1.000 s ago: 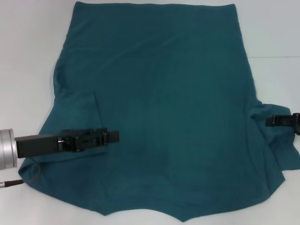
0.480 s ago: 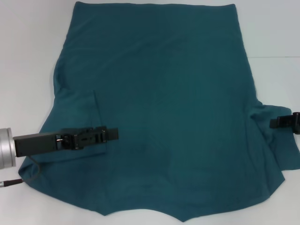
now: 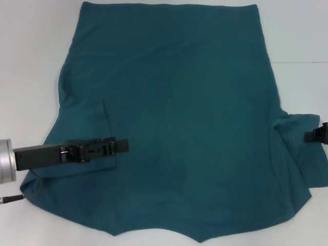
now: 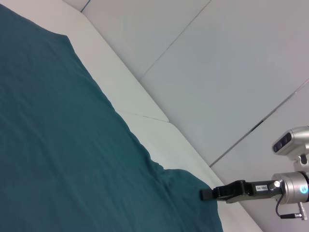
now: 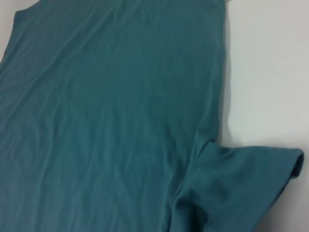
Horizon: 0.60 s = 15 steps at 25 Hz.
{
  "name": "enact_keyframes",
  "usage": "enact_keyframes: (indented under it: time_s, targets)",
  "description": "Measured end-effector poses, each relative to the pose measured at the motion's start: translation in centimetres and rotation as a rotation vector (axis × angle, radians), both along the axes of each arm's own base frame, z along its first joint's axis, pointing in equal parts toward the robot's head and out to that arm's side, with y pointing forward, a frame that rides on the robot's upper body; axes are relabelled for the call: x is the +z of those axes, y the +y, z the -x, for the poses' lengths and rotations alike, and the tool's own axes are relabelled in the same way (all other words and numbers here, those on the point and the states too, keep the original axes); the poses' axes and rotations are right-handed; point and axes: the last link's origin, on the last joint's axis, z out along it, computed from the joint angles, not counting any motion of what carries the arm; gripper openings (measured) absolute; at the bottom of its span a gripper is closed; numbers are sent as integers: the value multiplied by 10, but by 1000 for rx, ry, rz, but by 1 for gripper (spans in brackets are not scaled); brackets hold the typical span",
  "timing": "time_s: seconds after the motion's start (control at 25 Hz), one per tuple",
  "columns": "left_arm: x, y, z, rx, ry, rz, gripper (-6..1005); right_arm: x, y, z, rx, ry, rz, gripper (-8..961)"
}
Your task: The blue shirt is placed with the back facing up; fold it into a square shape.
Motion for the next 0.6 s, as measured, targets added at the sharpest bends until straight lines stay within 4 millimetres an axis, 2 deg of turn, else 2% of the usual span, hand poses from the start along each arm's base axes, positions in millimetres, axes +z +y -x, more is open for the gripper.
enact_keyframes:
  time_s: [0.2,0.6]
  targets:
    - [0,0,0,1,0,0,656,8,1,-2,9,-28,0,14]
    - [2,0,1,13,2,-1,657,27,16,6,55,-190,62,23]
